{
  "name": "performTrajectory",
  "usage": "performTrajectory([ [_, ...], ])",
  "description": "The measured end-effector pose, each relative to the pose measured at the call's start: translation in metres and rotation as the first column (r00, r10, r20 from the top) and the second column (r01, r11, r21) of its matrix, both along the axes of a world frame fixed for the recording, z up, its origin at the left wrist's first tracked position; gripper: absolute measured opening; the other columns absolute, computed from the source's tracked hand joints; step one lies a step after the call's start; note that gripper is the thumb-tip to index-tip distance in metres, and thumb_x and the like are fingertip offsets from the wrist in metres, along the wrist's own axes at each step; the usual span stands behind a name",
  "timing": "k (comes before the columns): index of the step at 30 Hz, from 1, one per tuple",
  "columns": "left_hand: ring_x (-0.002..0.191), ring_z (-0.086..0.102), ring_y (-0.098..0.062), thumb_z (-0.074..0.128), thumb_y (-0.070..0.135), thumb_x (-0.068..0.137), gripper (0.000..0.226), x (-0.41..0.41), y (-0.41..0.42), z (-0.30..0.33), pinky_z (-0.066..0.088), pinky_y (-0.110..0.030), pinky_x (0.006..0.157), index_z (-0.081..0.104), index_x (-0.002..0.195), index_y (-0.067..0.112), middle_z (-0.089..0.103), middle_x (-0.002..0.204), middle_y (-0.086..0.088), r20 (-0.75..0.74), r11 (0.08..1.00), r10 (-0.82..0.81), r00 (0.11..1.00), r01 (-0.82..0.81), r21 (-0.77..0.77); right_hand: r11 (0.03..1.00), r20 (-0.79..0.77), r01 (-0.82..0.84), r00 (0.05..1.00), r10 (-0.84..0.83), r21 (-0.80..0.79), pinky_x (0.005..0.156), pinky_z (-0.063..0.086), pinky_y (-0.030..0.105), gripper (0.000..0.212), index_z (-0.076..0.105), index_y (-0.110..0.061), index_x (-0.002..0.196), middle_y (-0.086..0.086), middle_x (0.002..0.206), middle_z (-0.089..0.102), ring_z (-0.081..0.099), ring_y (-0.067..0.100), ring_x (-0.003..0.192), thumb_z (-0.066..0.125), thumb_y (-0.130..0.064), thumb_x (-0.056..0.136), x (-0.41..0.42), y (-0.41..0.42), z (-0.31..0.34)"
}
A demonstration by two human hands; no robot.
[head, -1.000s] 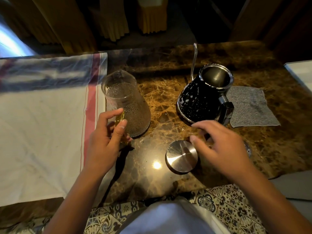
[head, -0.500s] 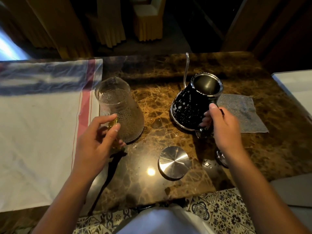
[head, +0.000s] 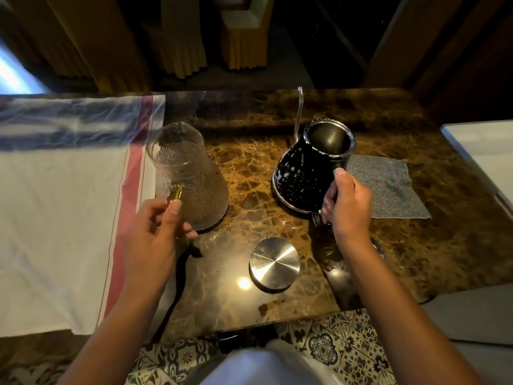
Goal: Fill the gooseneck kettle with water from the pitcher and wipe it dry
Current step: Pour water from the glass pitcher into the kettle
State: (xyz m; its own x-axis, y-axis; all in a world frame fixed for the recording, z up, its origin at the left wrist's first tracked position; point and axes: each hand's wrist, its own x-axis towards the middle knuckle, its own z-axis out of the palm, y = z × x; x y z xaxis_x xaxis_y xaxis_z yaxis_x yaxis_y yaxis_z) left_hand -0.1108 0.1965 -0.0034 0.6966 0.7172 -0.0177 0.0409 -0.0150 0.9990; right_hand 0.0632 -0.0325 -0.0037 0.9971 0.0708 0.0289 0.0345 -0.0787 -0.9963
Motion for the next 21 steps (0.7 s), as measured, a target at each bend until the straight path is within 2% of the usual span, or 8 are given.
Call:
performTrajectory([
  [2,0.063,0.061,-0.017,0.049,0.045,0.101,0.033,0.003,-0.01,0.0,0.054,-0.039,0.069,0.067,0.084,0.024,0.061,0.071,-0.005,-0.027,1.0,0.016,1.0,-0.015,0.017,1.0,0.003,-0.008,1.0,0.008,-0.001,0.042,0.029,0.03,0.041,0.05,-0.007,0.073,0.008,0.053,0.04,0.037,0.019,0.043,0.047,-0.029,0.108,0.0,-0.001,0.001],
  [4,0.062,0.054,-0.013,0.043,0.043,0.107,0.04,0.011,-0.02,0.003,0.046,-0.035,0.065,0.067,0.076,0.038,0.056,0.071,-0.003,-0.034,0.996,0.08,0.996,-0.078,0.047,0.999,-0.004,-0.03,1.0,0.03,0.014,0.042,0.028,0.029,0.04,0.049,-0.007,0.075,0.011,0.056,0.038,0.035,0.019,0.044,0.047,-0.028,0.109,0.001,-0.005,0.001],
  [7,0.078,0.05,-0.017,0.045,0.049,0.102,0.036,0.024,-0.02,0.011,0.043,-0.04,0.074,0.062,0.07,0.051,0.052,0.079,0.002,-0.056,0.965,0.264,0.963,-0.263,0.026,0.997,-0.012,-0.076,0.997,0.077,0.025,0.042,0.028,0.029,0.039,0.049,-0.007,0.077,0.012,0.058,0.037,0.035,0.018,0.046,0.047,-0.03,0.109,0.001,-0.005,0.003],
  [10,0.075,0.048,-0.016,0.053,0.054,0.095,0.034,0.037,-0.014,0.021,0.041,-0.037,0.068,0.063,0.072,0.031,0.052,0.073,0.002,-0.039,0.939,0.337,0.941,-0.332,0.094,0.998,-0.006,-0.057,0.998,0.057,-0.009,0.046,0.034,0.029,0.043,0.047,-0.011,0.072,0.004,0.055,0.044,0.041,0.019,0.048,0.05,-0.038,0.106,0.003,-0.006,-0.002],
  [12,0.067,0.051,-0.009,0.056,0.046,0.101,0.038,0.046,-0.014,0.031,0.044,-0.031,0.062,0.066,0.079,0.016,0.059,0.072,0.001,-0.031,0.932,0.334,0.942,-0.326,0.161,0.998,0.016,-0.054,0.998,0.054,-0.039,0.05,0.039,0.034,0.047,0.047,-0.018,0.066,-0.001,0.053,0.048,0.047,0.021,0.05,0.051,-0.049,0.101,0.005,-0.007,-0.005],
  [16,0.076,0.068,-0.012,0.063,0.046,0.098,0.027,0.054,-0.005,0.057,0.057,-0.03,0.069,0.072,0.084,0.025,0.073,0.084,-0.003,0.0,0.947,0.249,0.969,-0.243,0.211,0.995,0.034,-0.096,0.995,0.097,-0.039,0.054,0.04,0.038,0.052,0.048,-0.017,0.066,0.0,0.054,0.05,0.048,0.022,0.051,0.049,-0.062,0.092,0.008,-0.01,-0.007],
  [19,0.047,0.049,-0.002,0.066,0.041,0.097,0.032,0.063,0.008,0.084,0.042,-0.022,0.049,0.07,0.075,0.018,0.059,0.057,0.003,0.009,0.946,0.165,0.986,-0.161,0.283,0.993,0.043,-0.111,0.993,0.113,-0.036,0.056,0.04,0.04,0.055,0.05,-0.015,0.067,0.002,0.056,0.051,0.048,0.023,0.052,0.048,-0.065,0.091,0.011,-0.012,-0.008],
  [21,0.042,0.039,-0.003,0.07,0.041,0.094,0.037,0.07,0.016,0.1,0.035,-0.023,0.047,0.066,0.067,0.016,0.049,0.046,0.011,0.02,0.945,0.11,0.994,-0.111,0.307,0.993,0.046,-0.111,0.993,0.113,-0.04,0.056,0.04,0.041,0.055,0.051,-0.015,0.066,0.002,0.055,0.051,0.049,0.023,0.052,0.048,-0.065,0.091,0.011,-0.012,-0.008],
])
